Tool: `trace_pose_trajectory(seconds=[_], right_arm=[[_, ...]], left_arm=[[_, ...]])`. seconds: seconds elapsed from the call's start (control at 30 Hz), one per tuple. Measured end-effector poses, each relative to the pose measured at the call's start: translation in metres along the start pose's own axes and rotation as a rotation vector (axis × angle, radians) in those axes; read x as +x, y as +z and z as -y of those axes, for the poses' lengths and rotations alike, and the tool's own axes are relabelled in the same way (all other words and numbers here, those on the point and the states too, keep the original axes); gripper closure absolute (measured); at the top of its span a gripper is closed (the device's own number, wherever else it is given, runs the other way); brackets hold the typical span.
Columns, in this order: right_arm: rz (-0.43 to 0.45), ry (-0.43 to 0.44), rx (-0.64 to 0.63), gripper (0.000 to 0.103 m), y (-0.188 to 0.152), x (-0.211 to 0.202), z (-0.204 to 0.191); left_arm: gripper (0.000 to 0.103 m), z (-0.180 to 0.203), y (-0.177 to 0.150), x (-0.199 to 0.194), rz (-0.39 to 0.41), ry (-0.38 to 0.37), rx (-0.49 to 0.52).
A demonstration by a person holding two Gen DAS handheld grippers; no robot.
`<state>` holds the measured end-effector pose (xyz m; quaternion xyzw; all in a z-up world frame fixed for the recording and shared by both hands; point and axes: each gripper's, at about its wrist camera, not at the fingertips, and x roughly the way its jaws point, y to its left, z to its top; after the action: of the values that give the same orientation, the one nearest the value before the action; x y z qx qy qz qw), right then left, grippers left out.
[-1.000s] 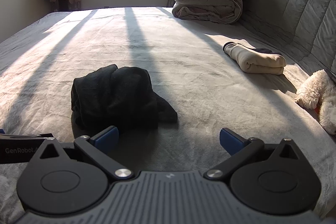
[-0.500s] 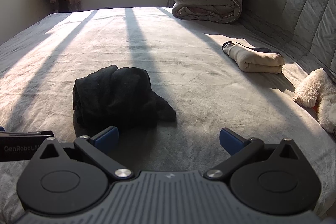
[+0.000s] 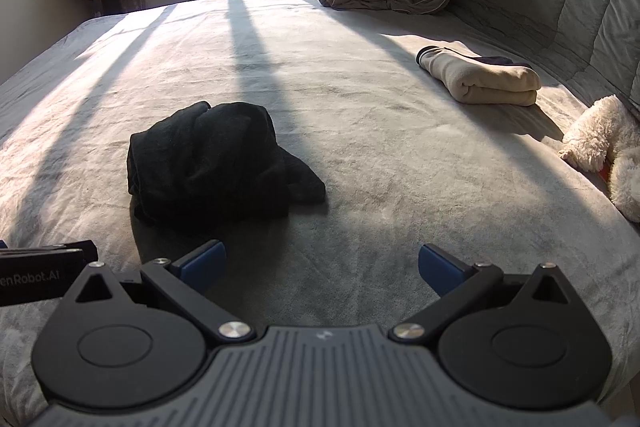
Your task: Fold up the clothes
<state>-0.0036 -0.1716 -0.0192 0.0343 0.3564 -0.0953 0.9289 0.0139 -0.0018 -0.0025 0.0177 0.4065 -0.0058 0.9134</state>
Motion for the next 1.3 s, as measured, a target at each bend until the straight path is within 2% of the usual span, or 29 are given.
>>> trace_pose_trajectory(seconds=[0.2, 0.33, 0.5, 0.6, 0.8, 0.87, 0.9, 0.93, 0.97, 1.0, 1.1, 1.3], right_arm=[[-0.005, 0.0, 0.004, 0.0, 0.0, 0.001, 0.006], [-0.007, 0.015, 0.019, 0.0, 0.001, 0.003, 0.014], [0.016, 0.056, 0.071, 0.0, 0.003, -0.001, 0.023], [0.027, 0.072, 0.068, 0.0, 0.007, -0.001, 0.024], [0.039, 0.109, 0.075, 0.005, 0.014, 0.004, 0.027], [0.036, 0.117, 0.079, 0.013, 0.017, 0.006, 0.027], [0.035, 0.123, 0.084, 0.015, 0.018, 0.007, 0.028], [0.035, 0.131, 0.091, 0.019, 0.019, 0.008, 0.028], [0.035, 0.141, 0.096, 0.021, 0.02, 0.009, 0.029], [0.035, 0.148, 0.098, 0.022, 0.021, 0.01, 0.028], [0.039, 0.164, 0.1, 0.022, 0.025, 0.014, 0.026], [0.026, 0.212, 0.091, 0.023, 0.03, 0.021, 0.013]], left_arm=[[0.001, 0.002, 0.016, 0.0, 0.021, -0.015, 0.004], [0.001, 0.007, 0.034, 0.005, 0.028, -0.067, 0.0], [0.002, 0.01, 0.051, 0.018, -0.005, -0.208, -0.052], [0.009, 0.011, 0.057, 0.029, -0.043, -0.272, -0.084], [0.031, 0.015, 0.06, 0.043, -0.068, -0.36, -0.121], [0.049, 0.016, 0.061, 0.047, -0.074, -0.381, -0.134], [0.054, 0.016, 0.062, 0.048, -0.077, -0.391, -0.139], [0.067, 0.016, 0.061, 0.051, -0.08, -0.402, -0.14], [0.091, 0.015, 0.06, 0.053, -0.082, -0.413, -0.142], [0.102, 0.014, 0.059, 0.055, -0.085, -0.424, -0.143], [0.101, 0.005, 0.051, 0.054, -0.055, -0.451, -0.162], [0.101, -0.035, 0.033, 0.041, 0.004, -0.41, -0.18]])
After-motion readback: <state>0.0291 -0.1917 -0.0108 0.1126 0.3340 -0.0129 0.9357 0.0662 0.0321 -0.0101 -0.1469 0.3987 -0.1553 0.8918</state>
